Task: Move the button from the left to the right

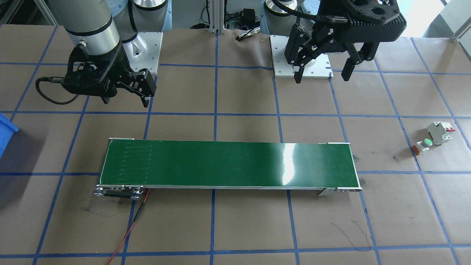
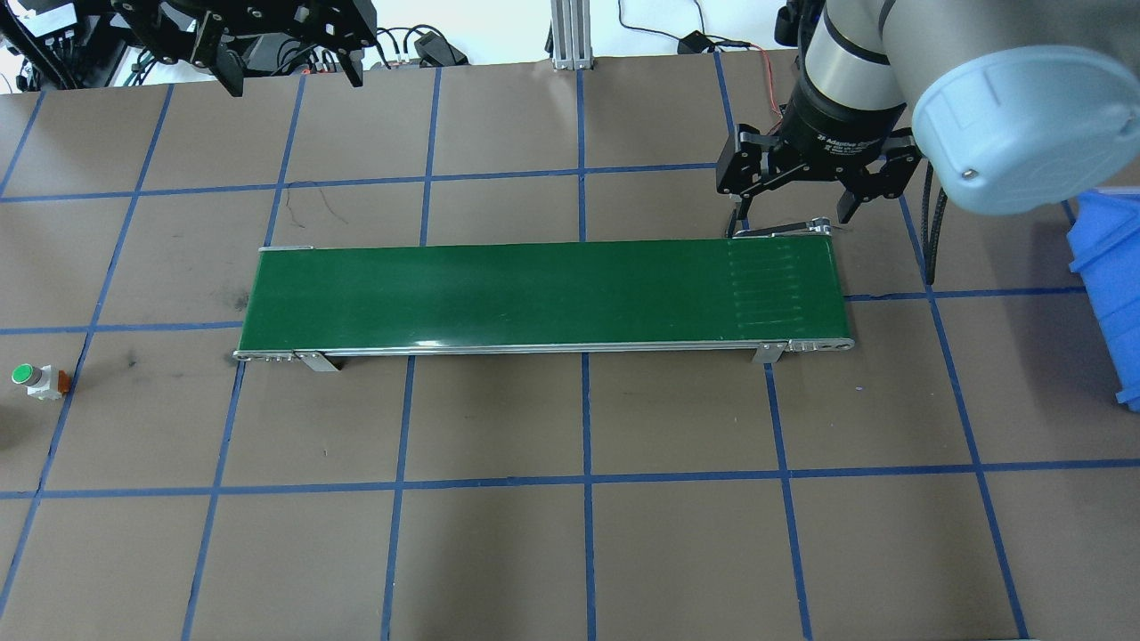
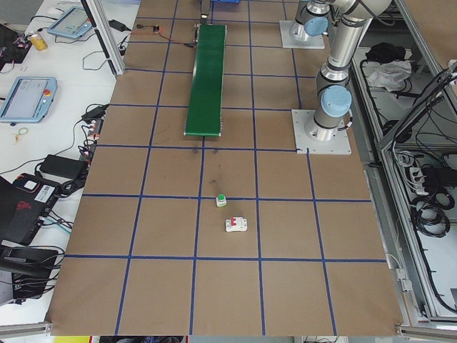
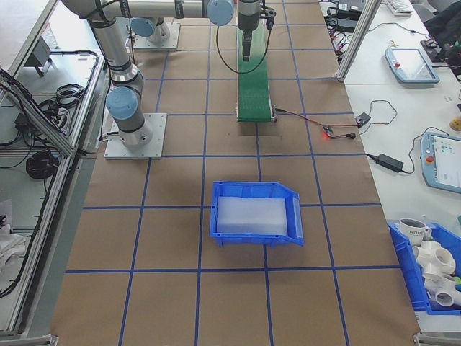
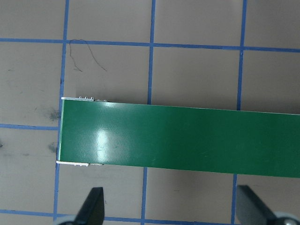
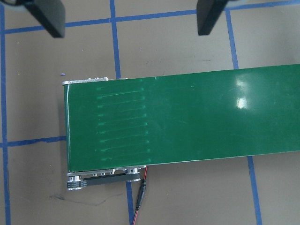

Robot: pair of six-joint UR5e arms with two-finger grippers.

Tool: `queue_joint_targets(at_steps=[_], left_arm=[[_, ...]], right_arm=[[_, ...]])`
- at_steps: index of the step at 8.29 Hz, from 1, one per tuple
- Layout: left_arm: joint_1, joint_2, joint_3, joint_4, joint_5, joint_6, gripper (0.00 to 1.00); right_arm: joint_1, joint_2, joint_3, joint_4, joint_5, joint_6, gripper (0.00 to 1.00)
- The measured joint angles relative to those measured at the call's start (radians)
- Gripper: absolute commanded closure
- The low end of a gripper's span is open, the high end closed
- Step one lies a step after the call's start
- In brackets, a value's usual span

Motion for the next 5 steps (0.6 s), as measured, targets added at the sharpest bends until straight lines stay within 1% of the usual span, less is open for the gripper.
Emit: queue_joint_targets(at_steps=[3, 5], left_arm=[[0.008, -0.005, -0.001, 0.0, -0.012, 0.03, 0.0], [0.015, -0.003, -0.003, 0.0, -0.009, 0.119, 0.0]], right_arm=[[0.0, 0.0, 0.0, 0.0, 0.0, 0.0, 0.0], [0.0, 0.0, 0.0, 0.0, -0.001, 0.0, 0.0]])
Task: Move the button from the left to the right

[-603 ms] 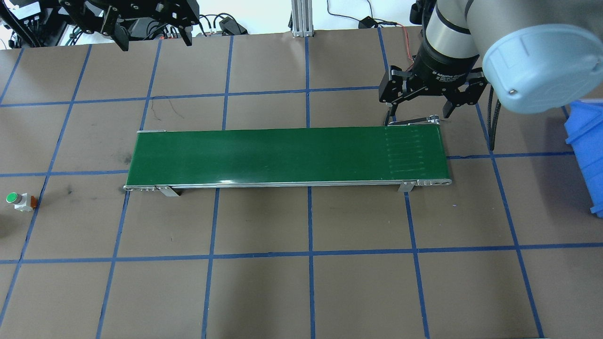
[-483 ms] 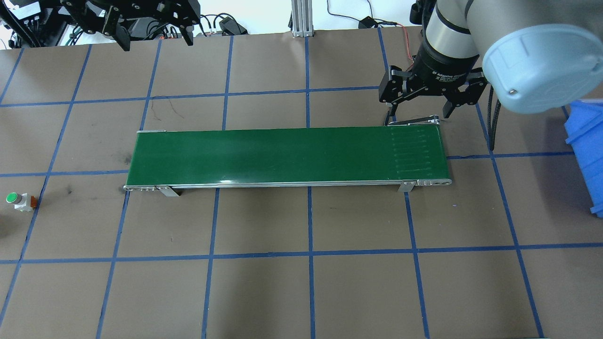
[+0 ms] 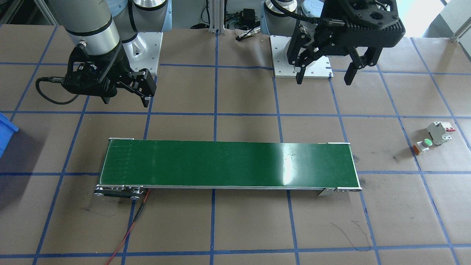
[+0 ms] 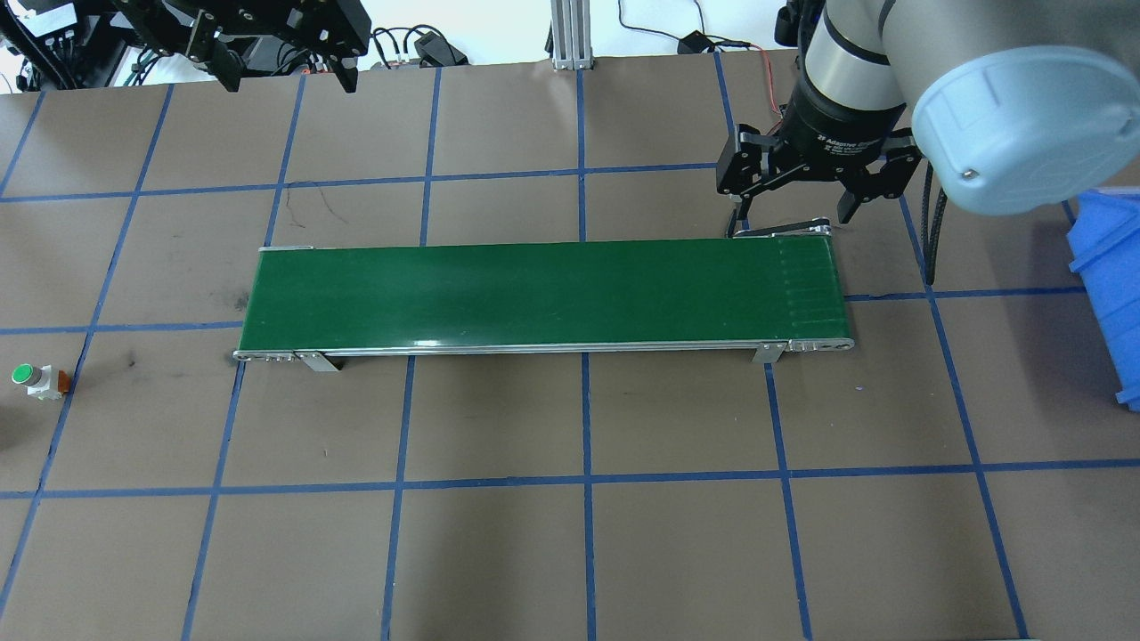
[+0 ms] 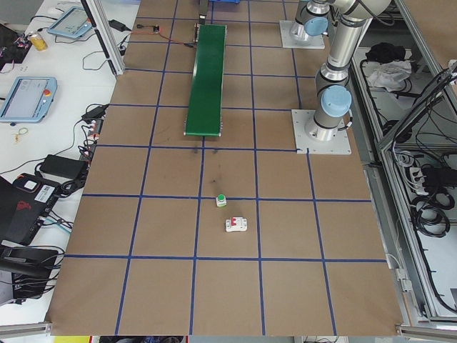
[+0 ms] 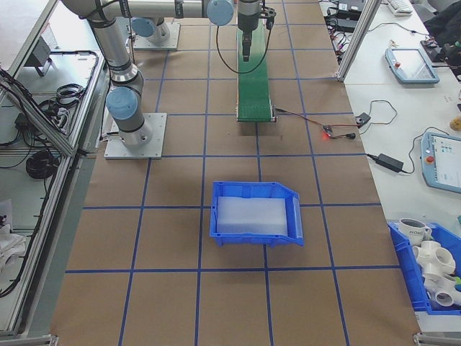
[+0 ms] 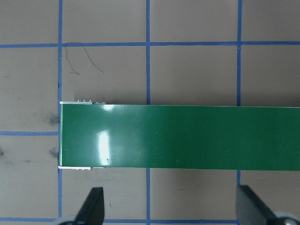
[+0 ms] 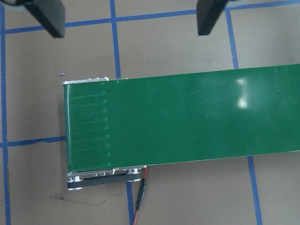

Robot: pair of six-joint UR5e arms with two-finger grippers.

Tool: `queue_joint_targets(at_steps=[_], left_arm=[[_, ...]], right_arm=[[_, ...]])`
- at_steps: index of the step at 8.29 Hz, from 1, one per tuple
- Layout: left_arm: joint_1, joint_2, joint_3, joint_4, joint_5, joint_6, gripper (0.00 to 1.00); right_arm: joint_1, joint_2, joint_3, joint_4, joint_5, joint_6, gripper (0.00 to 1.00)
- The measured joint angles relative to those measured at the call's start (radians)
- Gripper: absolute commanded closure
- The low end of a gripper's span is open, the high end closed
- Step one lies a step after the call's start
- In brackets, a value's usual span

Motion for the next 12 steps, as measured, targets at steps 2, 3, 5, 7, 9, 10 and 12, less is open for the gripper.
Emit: queue_joint_targets(at_steps=[2, 3, 5, 7, 9, 10, 12], left_arm=[[0.035, 0.007, 0.002, -0.019, 0.005, 0.047, 0.0], [0.083, 0.009, 0.003, -0.027, 0.004, 0.059, 0.0], [0.222, 0.011, 0.007, -0.026, 0.009, 0.065, 0.0], [0.369, 0.013, 0.0, -0.06, 0.013, 0.071, 0.0], [0.533, -0.003, -0.019, -0.087, 0.012, 0.079, 0.0], [0.61, -0.01, -0.049, -0.094, 0.012, 0.117, 0.0], [0.735, -0.038, -0.134, -0.076, 0.014, 0.222, 0.0]], right_arm=[[0.0, 0.0, 0.0, 0.0, -0.001, 0.0, 0.0], [0.0, 0.0, 0.0, 0.0, -0.001, 0.0, 0.0], [0.0, 0.0, 0.0, 0.0, -0.001, 0.0, 0.0], [0.0, 0.0, 0.0, 0.0, -0.001, 0.0, 0.0], [0.0, 0.0, 0.0, 0.0, -0.001, 0.0, 0.0], [0.0, 0.0, 0.0, 0.0, -0.001, 0.0, 0.0], [0.0, 0.0, 0.0, 0.0, -0.001, 0.0, 0.0]])
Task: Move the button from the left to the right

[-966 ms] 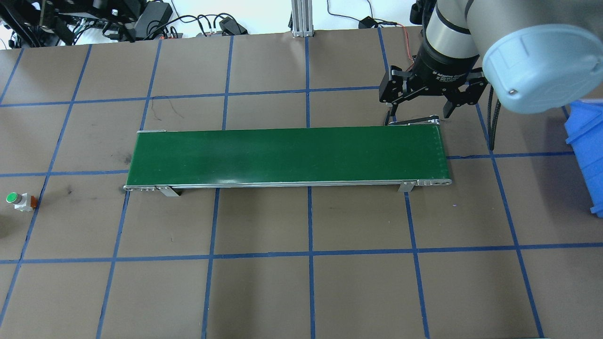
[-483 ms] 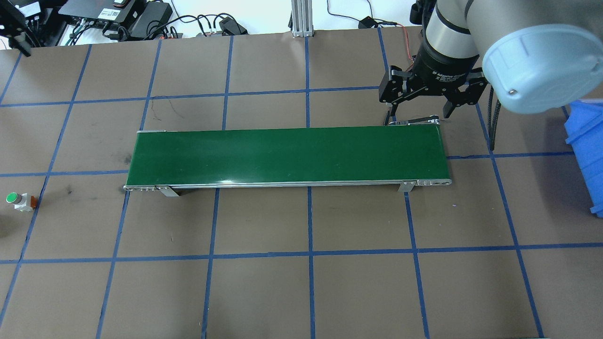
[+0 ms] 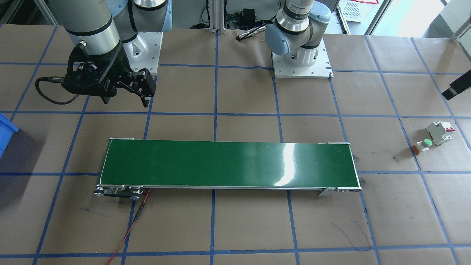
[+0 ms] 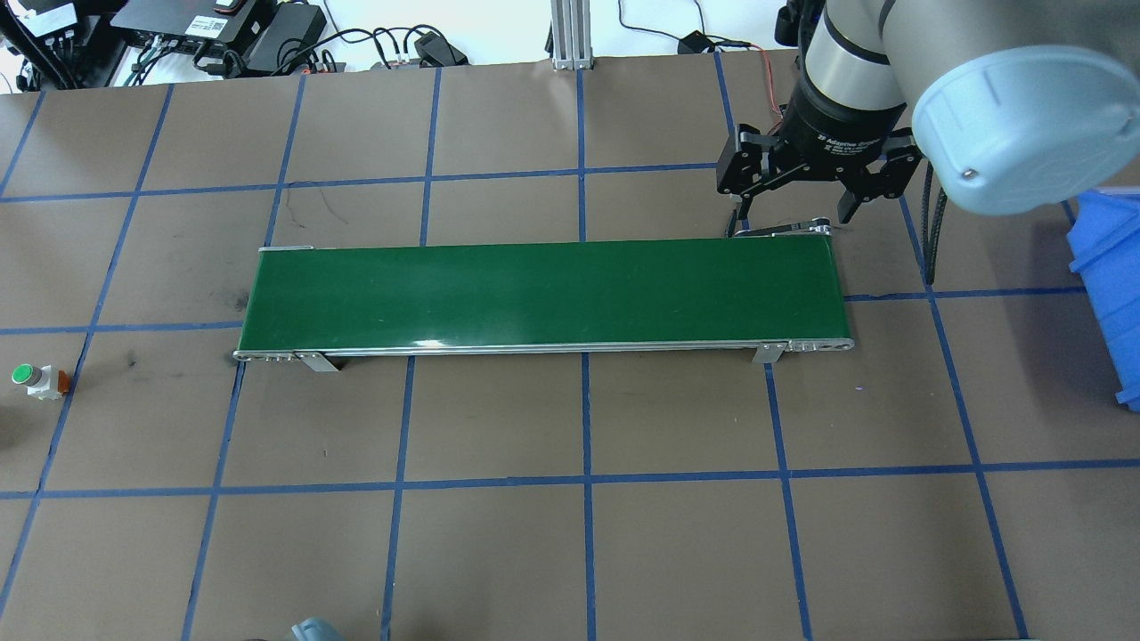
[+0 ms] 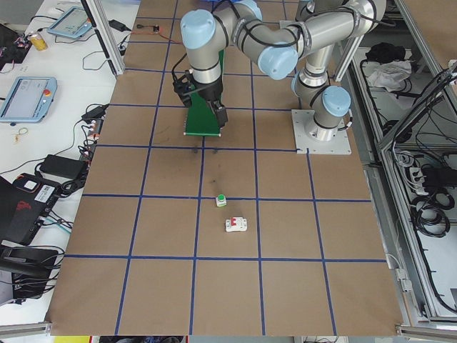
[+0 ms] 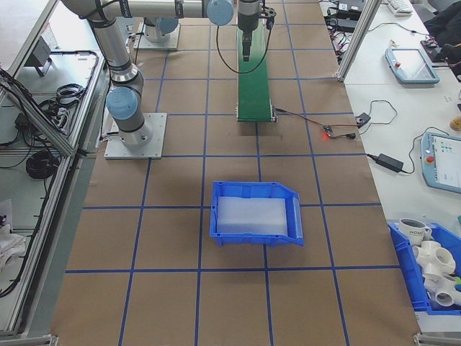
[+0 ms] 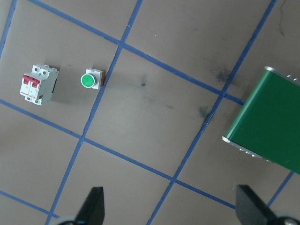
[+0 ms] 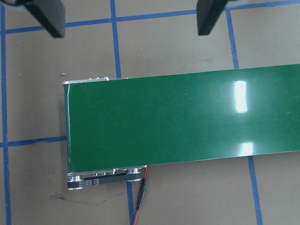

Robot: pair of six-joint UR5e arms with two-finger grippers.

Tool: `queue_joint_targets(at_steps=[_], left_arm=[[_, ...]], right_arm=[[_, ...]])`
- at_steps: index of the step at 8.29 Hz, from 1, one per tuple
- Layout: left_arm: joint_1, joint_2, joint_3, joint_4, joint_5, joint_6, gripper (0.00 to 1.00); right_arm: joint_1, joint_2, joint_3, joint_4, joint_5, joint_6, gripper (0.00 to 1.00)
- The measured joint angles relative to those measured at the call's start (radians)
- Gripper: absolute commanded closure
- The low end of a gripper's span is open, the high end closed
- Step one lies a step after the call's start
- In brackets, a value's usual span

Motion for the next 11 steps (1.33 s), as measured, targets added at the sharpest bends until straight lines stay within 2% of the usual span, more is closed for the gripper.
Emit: queue_joint_targets(at_steps=[2, 3, 5, 6, 8, 11], left_arm=[[0.077, -0.061, -0.067, 0.102, 0.004, 0.136, 0.0], [0.105, -0.094, -0.094, 0.144, 0.028, 0.202, 0.0], [0.131, -0.148, -0.157, 0.291, 0.108, 0.308, 0.0], [0.143, -0.163, -0.203, 0.371, 0.123, 0.335, 0.0], [0.167, -0.188, -0.288, 0.512, 0.128, 0.354, 0.0], [0.179, -0.246, -0.333, 0.587, 0.128, 0.357, 0.0]], right_arm=[[0.0, 0.0, 0.0, 0.0, 0.0, 0.0, 0.0], [0.0, 0.0, 0.0, 0.0, 0.0, 0.0, 0.0], [0.0, 0.0, 0.0, 0.0, 0.0, 0.0, 0.0], [0.0, 0.0, 0.0, 0.0, 0.0, 0.0, 0.0], [0.0, 0.0, 0.0, 0.0, 0.0, 0.0, 0.0], [0.0, 0.0, 0.0, 0.0, 0.0, 0.0, 0.0]])
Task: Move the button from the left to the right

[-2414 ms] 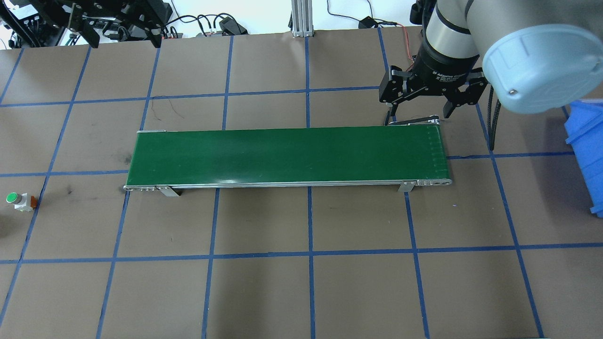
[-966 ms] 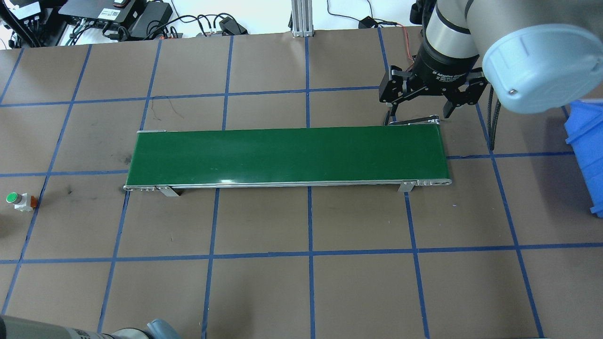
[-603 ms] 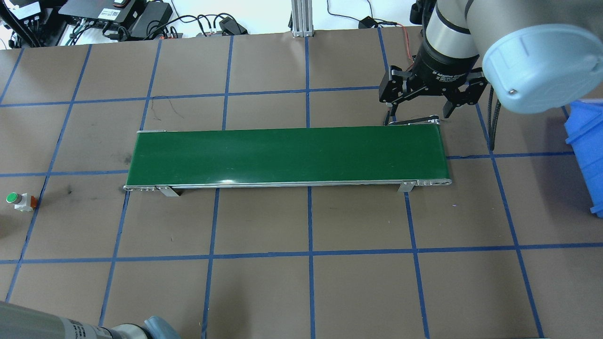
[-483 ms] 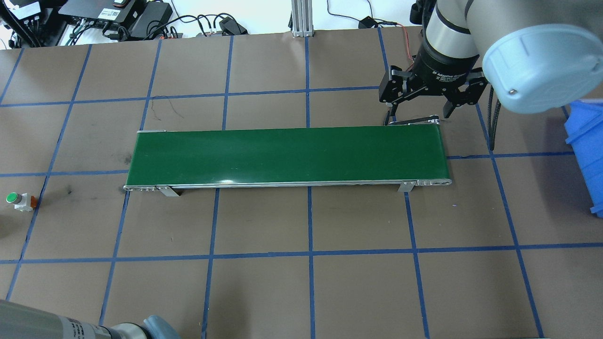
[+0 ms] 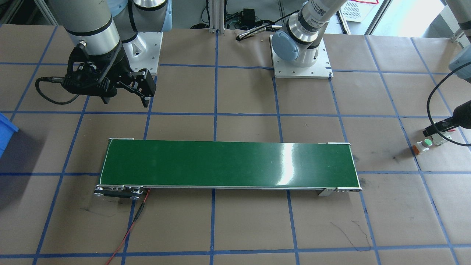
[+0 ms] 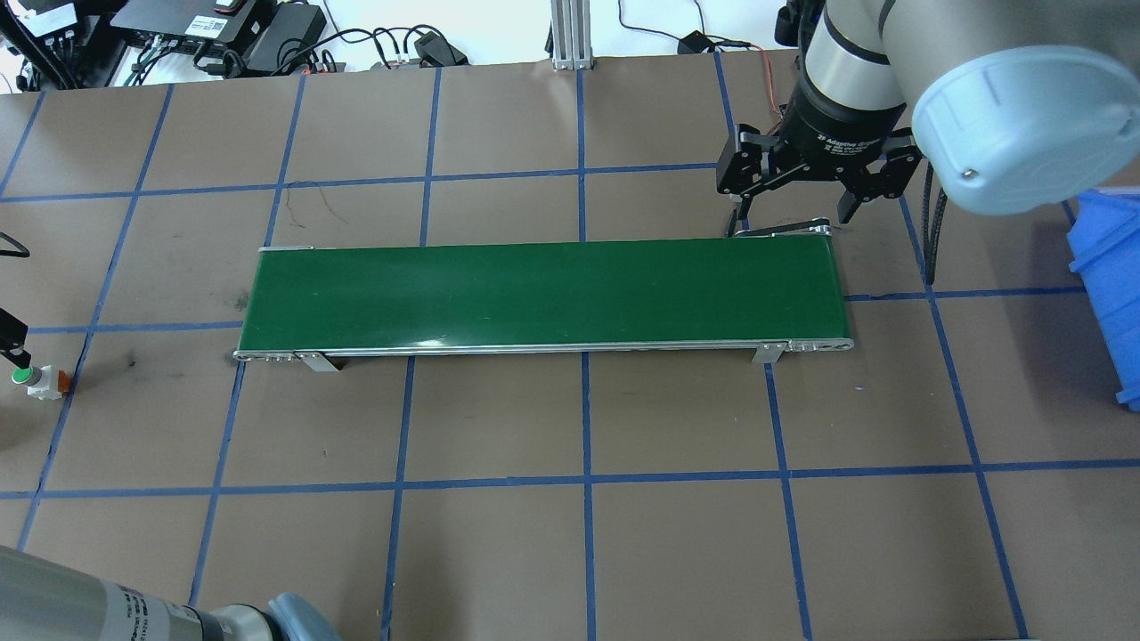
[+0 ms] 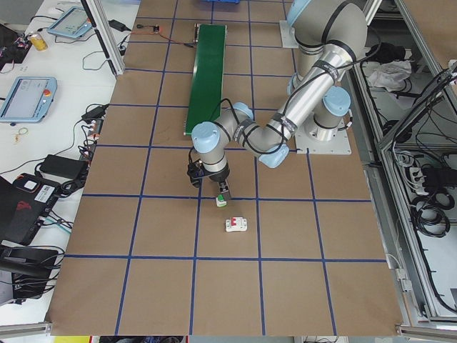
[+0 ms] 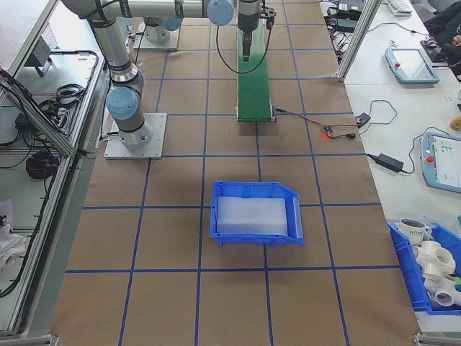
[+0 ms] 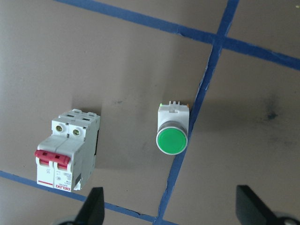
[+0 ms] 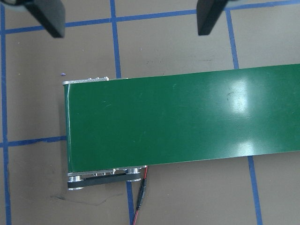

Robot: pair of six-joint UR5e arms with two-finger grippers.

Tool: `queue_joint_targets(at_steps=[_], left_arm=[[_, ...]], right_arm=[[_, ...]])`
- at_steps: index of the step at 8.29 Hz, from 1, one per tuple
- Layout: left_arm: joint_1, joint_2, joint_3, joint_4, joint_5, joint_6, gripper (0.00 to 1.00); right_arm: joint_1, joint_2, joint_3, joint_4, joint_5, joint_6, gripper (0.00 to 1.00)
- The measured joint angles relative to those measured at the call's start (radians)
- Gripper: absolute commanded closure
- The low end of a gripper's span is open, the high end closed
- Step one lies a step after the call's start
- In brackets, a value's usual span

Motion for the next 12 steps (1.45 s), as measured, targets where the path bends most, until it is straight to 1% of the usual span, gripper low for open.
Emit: queue_joint_targets(at_steps=[3, 4, 6, 7, 11, 12], left_arm=[[0.017, -0.05, -0.01, 0.077, -0.006, 0.006, 0.0], [0.019, -0.064, -0.01, 0.087, -0.027, 0.007, 0.0], [0.02, -0.081, -0.011, 0.102, -0.089, 0.01, 0.0], [0.02, -0.088, -0.011, 0.107, -0.105, 0.018, 0.0], [0.027, -0.128, -0.01, 0.148, -0.117, 0.076, 0.0], [0.028, -0.129, -0.01, 0.149, -0.118, 0.079, 0.05]], right_arm=[[0.0, 0.0, 0.0, 0.0, 0.0, 0.0, 0.0], [0.0, 0.0, 0.0, 0.0, 0.0, 0.0, 0.0], [0.0, 0.0, 0.0, 0.0, -0.001, 0.0, 0.0], [0.0, 0.0, 0.0, 0.0, -0.001, 0.0, 0.0], [0.0, 0.0, 0.0, 0.0, -0.001, -0.001, 0.0], [0.0, 0.0, 0.0, 0.0, 0.0, -0.001, 0.0]])
